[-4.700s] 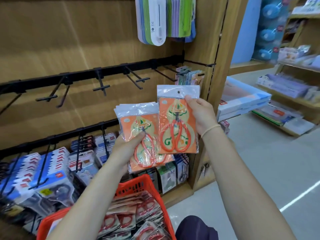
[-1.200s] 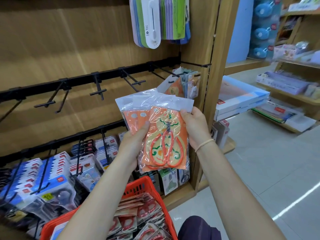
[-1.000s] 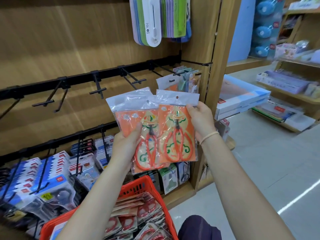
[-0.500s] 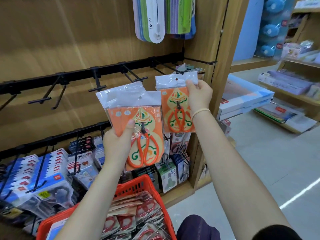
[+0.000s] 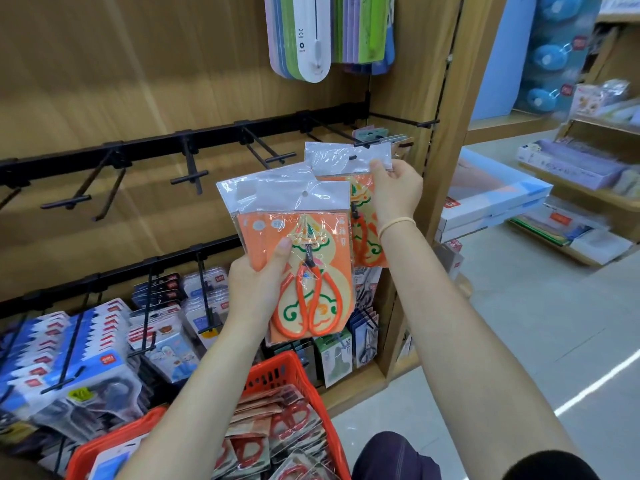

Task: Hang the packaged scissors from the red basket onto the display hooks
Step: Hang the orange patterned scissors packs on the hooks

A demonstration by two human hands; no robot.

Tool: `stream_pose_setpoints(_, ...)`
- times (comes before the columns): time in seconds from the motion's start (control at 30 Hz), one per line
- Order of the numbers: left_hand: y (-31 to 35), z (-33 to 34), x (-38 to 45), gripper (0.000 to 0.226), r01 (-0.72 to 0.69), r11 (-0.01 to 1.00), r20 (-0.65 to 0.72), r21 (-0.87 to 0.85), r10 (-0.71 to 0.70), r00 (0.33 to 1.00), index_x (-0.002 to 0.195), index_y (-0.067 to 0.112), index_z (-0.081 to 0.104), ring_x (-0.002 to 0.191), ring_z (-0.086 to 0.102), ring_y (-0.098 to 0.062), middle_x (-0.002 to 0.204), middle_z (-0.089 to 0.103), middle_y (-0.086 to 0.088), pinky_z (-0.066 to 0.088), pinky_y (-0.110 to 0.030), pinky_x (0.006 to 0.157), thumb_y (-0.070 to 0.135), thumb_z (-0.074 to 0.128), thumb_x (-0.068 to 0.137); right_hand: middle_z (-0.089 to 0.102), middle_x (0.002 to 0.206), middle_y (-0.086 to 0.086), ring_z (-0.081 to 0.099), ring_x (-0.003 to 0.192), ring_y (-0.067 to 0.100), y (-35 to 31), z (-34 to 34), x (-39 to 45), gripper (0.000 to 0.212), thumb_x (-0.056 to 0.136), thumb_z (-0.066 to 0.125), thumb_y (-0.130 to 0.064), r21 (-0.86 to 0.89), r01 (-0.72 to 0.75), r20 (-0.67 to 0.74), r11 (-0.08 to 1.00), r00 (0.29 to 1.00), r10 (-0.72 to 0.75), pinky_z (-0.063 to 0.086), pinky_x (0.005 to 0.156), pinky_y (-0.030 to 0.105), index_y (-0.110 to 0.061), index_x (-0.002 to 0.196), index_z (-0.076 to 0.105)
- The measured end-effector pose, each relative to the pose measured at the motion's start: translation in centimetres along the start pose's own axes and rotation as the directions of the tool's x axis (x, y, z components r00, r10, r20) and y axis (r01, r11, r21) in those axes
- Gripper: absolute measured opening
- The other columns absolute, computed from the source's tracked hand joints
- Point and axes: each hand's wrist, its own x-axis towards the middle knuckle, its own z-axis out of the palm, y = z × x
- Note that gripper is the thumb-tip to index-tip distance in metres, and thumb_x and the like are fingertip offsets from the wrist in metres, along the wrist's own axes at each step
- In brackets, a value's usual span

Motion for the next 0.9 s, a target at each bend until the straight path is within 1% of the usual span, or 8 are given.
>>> stream_pose_setpoints(0.17,0.4,0.4,0.0,0.019,0.042,0.997,0.066,-0.071,-0.038,0.997,0.095,0.021,0.076,0.093,0.077,-0.027,0.096,0.08,-0.003,0.059,-0.053,0.092,0.04,0.074,0.091,0.045,0.058,-0.009,0.041,0.049,-0.003,-0.3,0.3,-0.1,0.035,0.094,0.064,-0.014,-0.016,-0.02,0.024,1.0,1.0,0.02,0.032,0.051,0.015,-0.018,0.062,0.05)
stream_pose_setpoints(0.23,0.5,0.5,0.0,0.021,0.046,0.995,0.073,-0.089,-0.04,0.997,0.098,0.021,0.076,0.096,0.076,-0.028,0.099,0.08,-0.004,0.059,-0.054,0.093,0.04,0.074,0.09,0.061,0.083,-0.007,0.056,0.075,-0.001,-0.2,-0.1,-0.6,0.007,0.093,0.068,-0.018,0.019,-0.051,-0.015,0.999,0.999,0.052,0.041,0.061,0.01,-0.018,0.091,0.061)
stream_pose_setpoints(0.33,0.5,0.7,0.0,0.024,0.058,0.992,0.071,-0.113,-0.05,0.996,0.099,0.02,0.076,0.097,0.076,-0.028,0.1,0.08,-0.004,0.058,-0.054,0.094,0.041,0.075,0.088,0.061,0.112,0.002,0.057,0.096,0.008,0.0,-1.0,-2.1,0.016,0.095,0.067,-0.026,0.009,-0.013,-0.055,1.0,0.998,0.014,0.046,0.078,0.015,-0.022,0.106,0.055)
stream_pose_setpoints(0.43,0.3,1.1,-0.1,0.016,0.066,0.99,0.065,-0.125,-0.058,0.996,0.094,0.022,0.076,0.094,0.077,-0.026,0.096,0.08,-0.002,0.059,-0.051,0.093,0.037,0.078,0.088,0.065,0.101,0.007,0.061,0.086,0.013,0.4,-1.7,-4.7,0.031,0.104,0.051,-0.039,0.028,-0.09,0.199,0.996,0.976,0.083,0.049,0.078,0.027,-0.011,0.104,0.063)
stream_pose_setpoints(0.53,0.3,1.8,-0.5,0.016,0.079,0.988,0.087,-0.131,-0.068,0.994,0.096,0.021,0.075,0.088,0.078,-0.021,0.093,0.08,0.0,0.062,-0.044,0.086,0.031,0.082,0.085,0.073,0.093,0.007,0.072,0.082,0.02,0.7,-2.5,-6.7,0.031,0.097,0.064,-0.038,0.083,-0.196,0.385,0.977,0.911,0.15,0.059,0.074,0.033,-0.008,0.107,0.067)
stream_pose_setpoints(0.67,0.3,2.1,-0.7,0.018,0.078,0.992,0.089,-0.097,-0.069,0.994,0.092,0.021,0.074,0.087,0.077,-0.022,0.089,0.08,0.0,0.061,-0.044,0.086,0.037,0.079,0.086,0.077,0.093,-0.002,0.075,0.086,0.014,1.0,-3.1,-7.0,0.003,0.093,0.072,-0.024,0.094,-0.154,0.334,0.984,0.936,0.114,0.062,0.074,0.031,-0.022,0.096,0.071)
stream_pose_setpoints(0.77,0.2,1.8,-0.4,0.026,0.075,0.994,0.059,-0.084,-0.07,0.996,0.088,0.022,0.073,0.088,0.075,-0.024,0.083,0.079,0.004,0.058,-0.044,0.09,0.047,0.067,0.094,0.077,0.089,-0.002,0.075,0.081,0.013,0.7,-3.1,-6.5,0.007,0.097,0.067,-0.027,0.038,-0.168,0.34,0.985,0.929,0.145,0.062,0.072,0.03,-0.022,0.092,0.07)
stream_pose_setpoints(0.9,0.4,1.3,-0.2,0.027,0.012,0.999,0.039,-0.038,-0.01,0.999,0.087,0.026,0.071,0.075,0.071,-0.004,0.072,0.075,0.019,0.054,-0.02,0.071,0.047,0.06,0.099,0.077,0.091,0.004,0.075,0.086,0.022,0.7,-2.6,-6.0,0.015,0.096,0.067,-0.03,0.001,-0.184,0.343,0.983,0.923,0.173,0.062,0.082,0.042,-0.016,0.093,0.073)
